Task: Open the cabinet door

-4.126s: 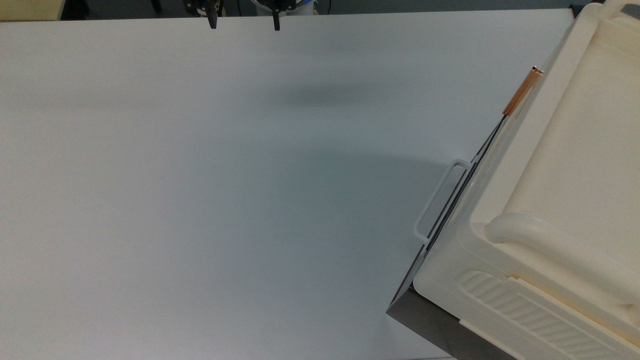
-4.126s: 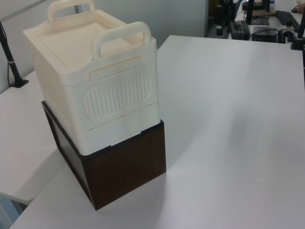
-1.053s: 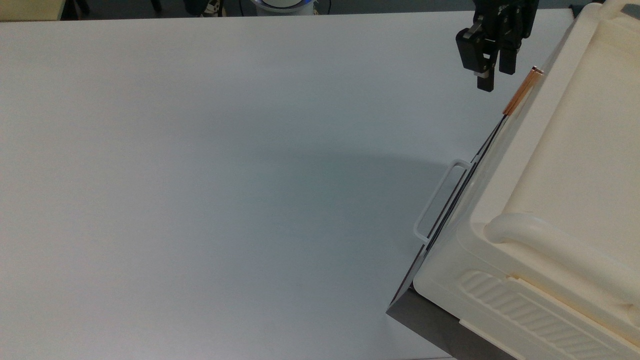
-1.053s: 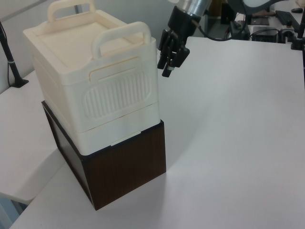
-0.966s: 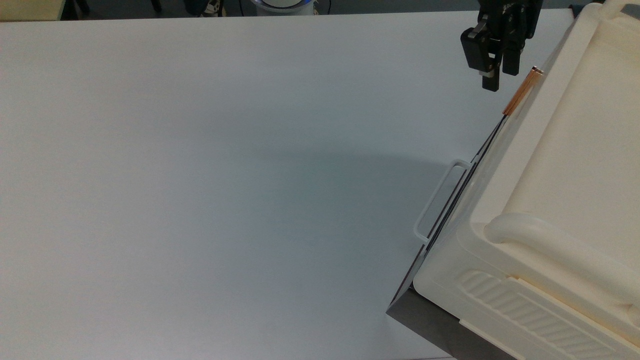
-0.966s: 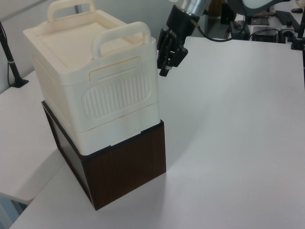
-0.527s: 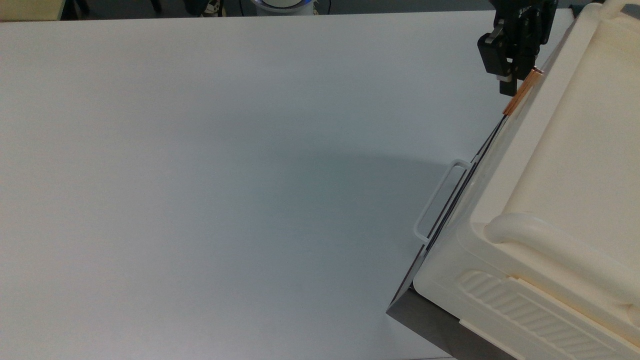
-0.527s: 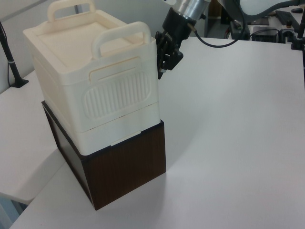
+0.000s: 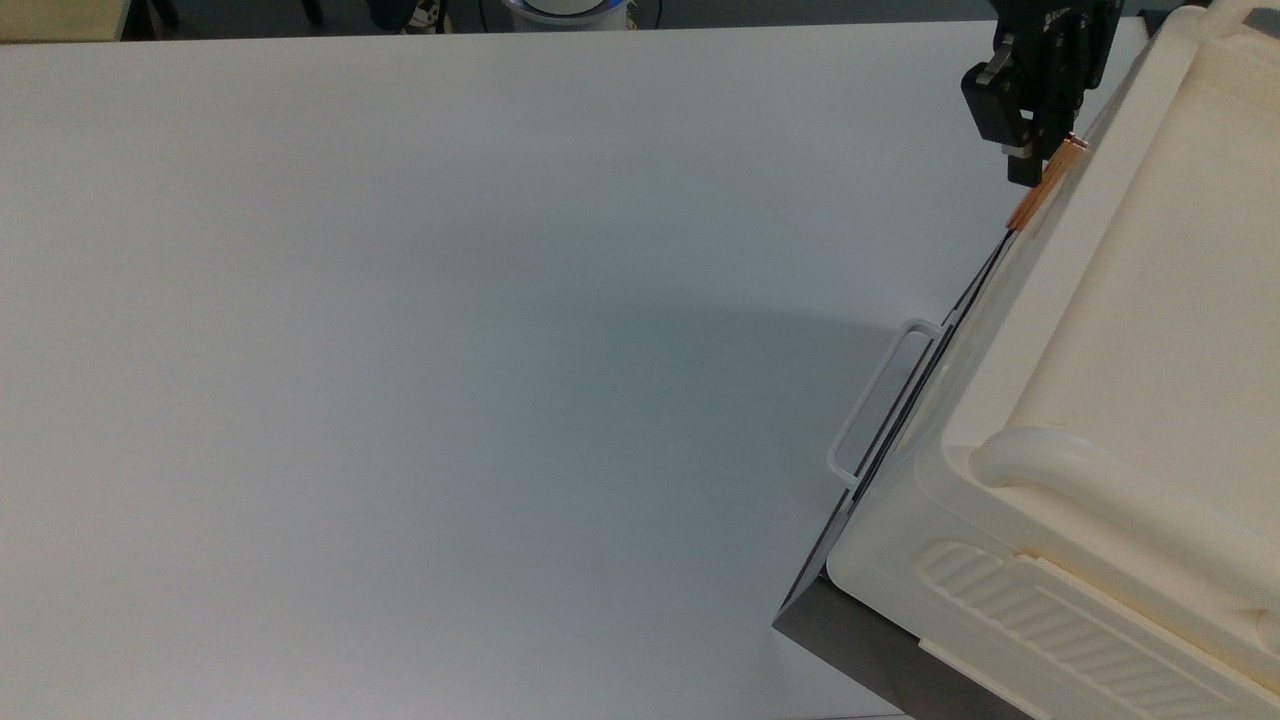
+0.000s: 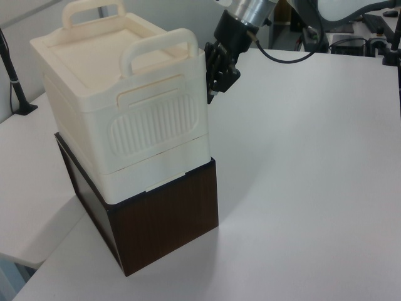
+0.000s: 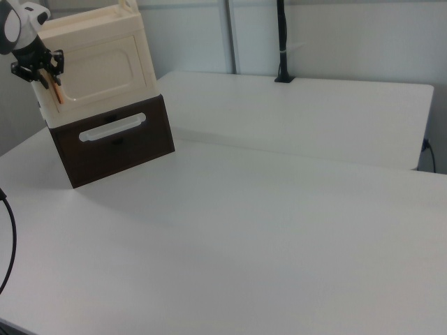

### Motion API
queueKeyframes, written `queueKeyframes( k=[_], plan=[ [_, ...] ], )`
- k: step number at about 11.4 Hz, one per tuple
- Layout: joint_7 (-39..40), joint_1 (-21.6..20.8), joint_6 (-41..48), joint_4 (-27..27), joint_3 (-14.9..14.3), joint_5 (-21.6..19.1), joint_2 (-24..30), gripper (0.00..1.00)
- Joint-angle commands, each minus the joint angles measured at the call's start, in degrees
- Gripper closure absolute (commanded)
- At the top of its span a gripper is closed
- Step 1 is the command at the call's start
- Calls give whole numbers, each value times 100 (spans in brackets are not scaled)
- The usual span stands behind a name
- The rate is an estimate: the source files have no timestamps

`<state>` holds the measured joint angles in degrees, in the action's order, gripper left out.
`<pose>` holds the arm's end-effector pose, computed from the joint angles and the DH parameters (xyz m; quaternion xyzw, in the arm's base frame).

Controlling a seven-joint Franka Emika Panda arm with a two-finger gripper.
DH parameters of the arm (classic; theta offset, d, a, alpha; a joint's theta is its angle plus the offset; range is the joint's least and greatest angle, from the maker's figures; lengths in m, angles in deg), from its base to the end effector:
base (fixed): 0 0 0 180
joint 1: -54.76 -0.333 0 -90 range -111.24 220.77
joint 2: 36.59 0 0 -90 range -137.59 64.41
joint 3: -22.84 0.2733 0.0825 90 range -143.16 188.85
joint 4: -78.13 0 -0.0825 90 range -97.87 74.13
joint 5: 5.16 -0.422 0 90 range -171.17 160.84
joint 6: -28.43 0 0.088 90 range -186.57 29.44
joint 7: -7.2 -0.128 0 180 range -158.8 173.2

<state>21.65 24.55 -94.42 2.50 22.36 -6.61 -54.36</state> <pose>0.6307 0.3629 0.5572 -0.8974 -0.3605 -0.2505 0.0445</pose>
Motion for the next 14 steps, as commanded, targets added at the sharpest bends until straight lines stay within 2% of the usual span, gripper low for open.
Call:
queueKeyframes(
  k=[1, 3, 6, 8, 9, 14],
  plan=[
    [-528, -64, -588, -21, -66, -40, -69, 87],
    [-557, -55, -740, -57, -110, -84, -69, 93],
    [-522, -3, -722, -75, -119, -75, -51, 95],
    [-330, 15, -644, -293, -128, -102, 115, 95],
    [-163, 111, -434, -434, -119, -189, 255, 95],
    [812, 542, 1348, -435, -128, -620, 581, 94]
  ],
)
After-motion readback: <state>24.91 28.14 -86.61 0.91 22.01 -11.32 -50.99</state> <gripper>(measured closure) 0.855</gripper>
